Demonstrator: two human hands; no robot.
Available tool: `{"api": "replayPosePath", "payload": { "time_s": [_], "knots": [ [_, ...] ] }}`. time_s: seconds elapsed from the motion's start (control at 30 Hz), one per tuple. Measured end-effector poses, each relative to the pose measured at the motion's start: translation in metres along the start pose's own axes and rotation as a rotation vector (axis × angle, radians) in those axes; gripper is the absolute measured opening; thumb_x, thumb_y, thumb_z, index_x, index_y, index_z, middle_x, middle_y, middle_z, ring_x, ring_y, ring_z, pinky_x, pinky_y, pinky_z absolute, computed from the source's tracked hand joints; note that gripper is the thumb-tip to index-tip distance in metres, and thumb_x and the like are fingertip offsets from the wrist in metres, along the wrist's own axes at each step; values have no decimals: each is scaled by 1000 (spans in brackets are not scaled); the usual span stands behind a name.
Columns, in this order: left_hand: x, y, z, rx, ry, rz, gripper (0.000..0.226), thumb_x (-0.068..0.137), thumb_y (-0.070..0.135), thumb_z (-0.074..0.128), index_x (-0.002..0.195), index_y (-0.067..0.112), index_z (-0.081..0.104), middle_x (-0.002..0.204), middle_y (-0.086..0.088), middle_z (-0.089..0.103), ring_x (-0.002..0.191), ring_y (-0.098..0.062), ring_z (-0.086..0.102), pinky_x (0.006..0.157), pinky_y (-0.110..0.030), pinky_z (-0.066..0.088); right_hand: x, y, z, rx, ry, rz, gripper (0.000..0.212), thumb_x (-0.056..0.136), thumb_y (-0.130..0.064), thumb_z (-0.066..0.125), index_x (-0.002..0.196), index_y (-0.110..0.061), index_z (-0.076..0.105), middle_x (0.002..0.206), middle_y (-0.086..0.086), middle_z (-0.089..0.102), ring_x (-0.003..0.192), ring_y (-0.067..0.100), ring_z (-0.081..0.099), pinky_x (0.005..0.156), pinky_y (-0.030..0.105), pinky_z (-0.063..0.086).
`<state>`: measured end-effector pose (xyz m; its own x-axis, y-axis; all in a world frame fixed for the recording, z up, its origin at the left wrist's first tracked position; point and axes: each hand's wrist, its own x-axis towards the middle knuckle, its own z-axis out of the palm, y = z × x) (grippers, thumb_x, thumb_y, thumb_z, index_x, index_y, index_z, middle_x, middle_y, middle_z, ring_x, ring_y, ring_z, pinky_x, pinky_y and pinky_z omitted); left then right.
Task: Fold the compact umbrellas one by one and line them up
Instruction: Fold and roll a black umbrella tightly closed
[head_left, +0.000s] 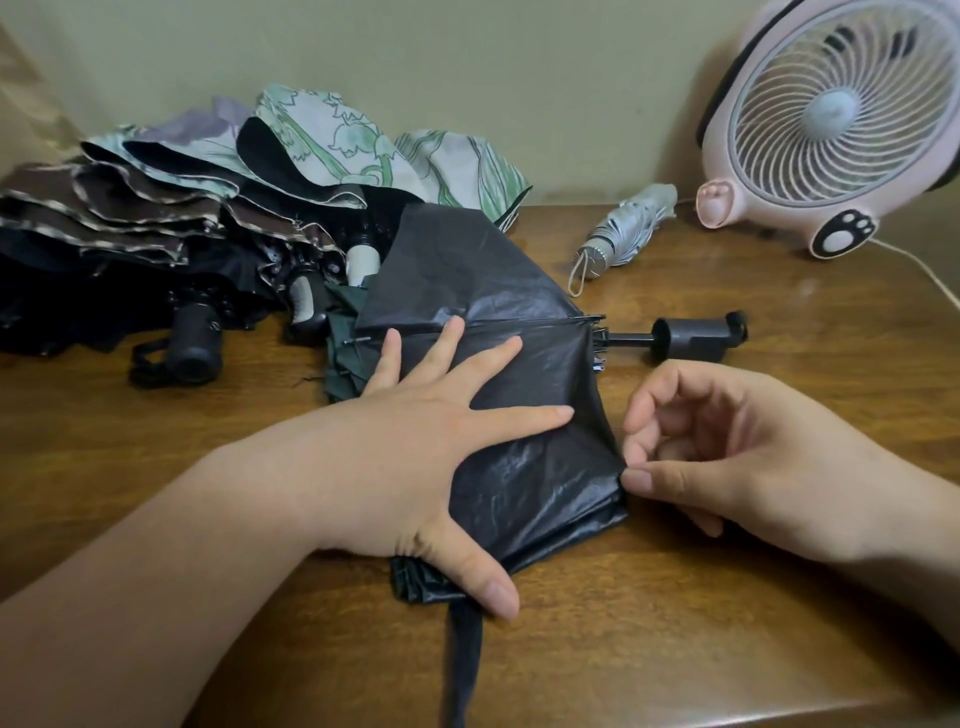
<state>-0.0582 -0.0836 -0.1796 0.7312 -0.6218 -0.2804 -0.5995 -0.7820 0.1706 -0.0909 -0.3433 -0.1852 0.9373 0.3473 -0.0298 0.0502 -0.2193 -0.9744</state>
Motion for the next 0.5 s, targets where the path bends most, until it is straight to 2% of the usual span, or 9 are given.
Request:
{"api": "replayPosePath", "payload": {
  "time_s": [0.13, 0.23, 0.27, 0.33, 0.4, 0.47, 0.5],
  "knots": [
    [1, 0, 1, 29, -3, -1, 123, 47, 96, 64, 141, 77, -13, 157, 25, -41, 136, -20, -55, 115, -67, -24, -4, 0, -7, -31, 35, 18, 31, 68, -1, 75, 94, 1, 59, 76, 17, 67, 45, 25, 48, 38, 24, 41],
    [0, -1, 1, 19, 9, 4, 122, 47, 96, 63, 141, 77, -12, 157, 25, -41, 136, -20, -55, 115, -68, -23, -10, -2, -5, -81, 150, -82, 22, 70, -9, 78, 86, -7, 63, 75, 13, 67, 50, 29, 51, 45, 31, 44],
    [0, 0, 0, 14, 0, 10, 121, 47, 96, 63, 141, 77, -11, 157, 25, -41, 136, -21, -55, 114, -68, -24, -13, -4, -2, -150, 199, -164, 18, 74, -13, 80, 82, -11, 64, 74, 13, 67, 52, 28, 51, 48, 34, 45],
    [1, 2, -1, 10, -24, 13, 120, 47, 96, 62, 141, 78, -11, 157, 24, -41, 135, -21, -56, 113, -69, -25, -14, -8, 4, -515, 308, -362, 17, 86, -21, 82, 82, -18, 65, 74, 4, 64, 58, 17, 53, 53, 28, 46],
    [1, 3, -3, 14, -47, 13, 115, 49, 99, 55, 140, 78, -13, 158, 22, -42, 135, -22, -57, 112, -68, -26, -8, -21, 15, -829, 329, -548, 14, 87, -25, 74, 95, -18, 64, 87, -4, 62, 78, 11, 55, 69, 20, 45],
    [-1, 4, -4, -3, -53, 16, 106, 52, 104, 40, 138, 77, -15, 159, 20, -41, 135, -21, -56, 112, -67, -27, 8, -36, 29, -923, 258, -613, 28, 90, -32, 67, 113, -16, 61, 107, -3, 60, 101, 14, 56, 89, 27, 45],
    [-1, 7, -5, 35, -34, 15, 103, 57, 104, 33, 142, 73, -14, 162, 18, -37, 138, -21, -53, 113, -65, -27, 19, -44, 39, -916, 221, -585, 35, 94, -37, 63, 121, -17, 58, 116, -3, 59, 111, 15, 55, 96, 28, 43]
  ]
}}
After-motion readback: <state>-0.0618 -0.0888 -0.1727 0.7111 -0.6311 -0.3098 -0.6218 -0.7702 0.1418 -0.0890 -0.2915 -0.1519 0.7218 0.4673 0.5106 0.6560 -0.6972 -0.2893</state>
